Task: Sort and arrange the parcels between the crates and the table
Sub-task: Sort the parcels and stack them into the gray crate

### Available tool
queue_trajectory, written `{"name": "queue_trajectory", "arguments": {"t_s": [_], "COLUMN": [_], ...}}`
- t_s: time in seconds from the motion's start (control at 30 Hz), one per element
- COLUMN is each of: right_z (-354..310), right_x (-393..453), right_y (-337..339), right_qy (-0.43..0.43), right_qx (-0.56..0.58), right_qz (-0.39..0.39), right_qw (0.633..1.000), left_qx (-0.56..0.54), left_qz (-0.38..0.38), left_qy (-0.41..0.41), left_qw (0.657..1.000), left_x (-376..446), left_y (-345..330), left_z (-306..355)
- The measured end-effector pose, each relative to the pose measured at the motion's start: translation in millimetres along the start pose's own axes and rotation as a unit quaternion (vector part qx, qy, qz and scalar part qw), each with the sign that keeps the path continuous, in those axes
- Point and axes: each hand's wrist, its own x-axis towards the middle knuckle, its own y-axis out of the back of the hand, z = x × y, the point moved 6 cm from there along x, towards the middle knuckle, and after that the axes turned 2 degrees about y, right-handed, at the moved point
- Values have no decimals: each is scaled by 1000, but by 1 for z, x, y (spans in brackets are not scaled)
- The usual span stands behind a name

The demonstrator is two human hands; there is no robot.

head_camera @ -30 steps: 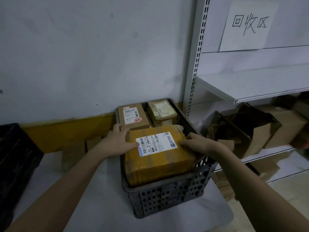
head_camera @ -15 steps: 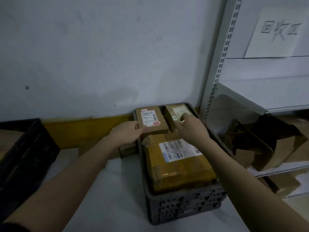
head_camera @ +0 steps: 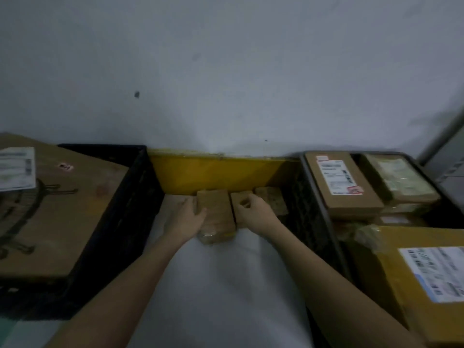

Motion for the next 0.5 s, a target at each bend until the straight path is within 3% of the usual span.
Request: {"name": "queue_trajectory", "arguments": {"t_s": [0.13,0.27,0.4,0.5], "right_z": [22,72,82,83], "right_x": [26,62,73,66], "right_y": [-73,-127,-139,-139], "right_qy": [-59,-103,-110,-180], "right_qx": [44,82,179,187], "right_qz": [-18,12,61,54], "right_qw": [997,991,976,964], "left_qx": [-69,-206,-292,-305], "left_qz": [-75,-126,-188,-175], "left_qy": [76,157,156,135], "left_qw": [992,958,925,926], "left_x": [24,42,53,54], "left_y": [-29,-65,-94,-93], "left_z": [-57,-87,-92,-101]}}
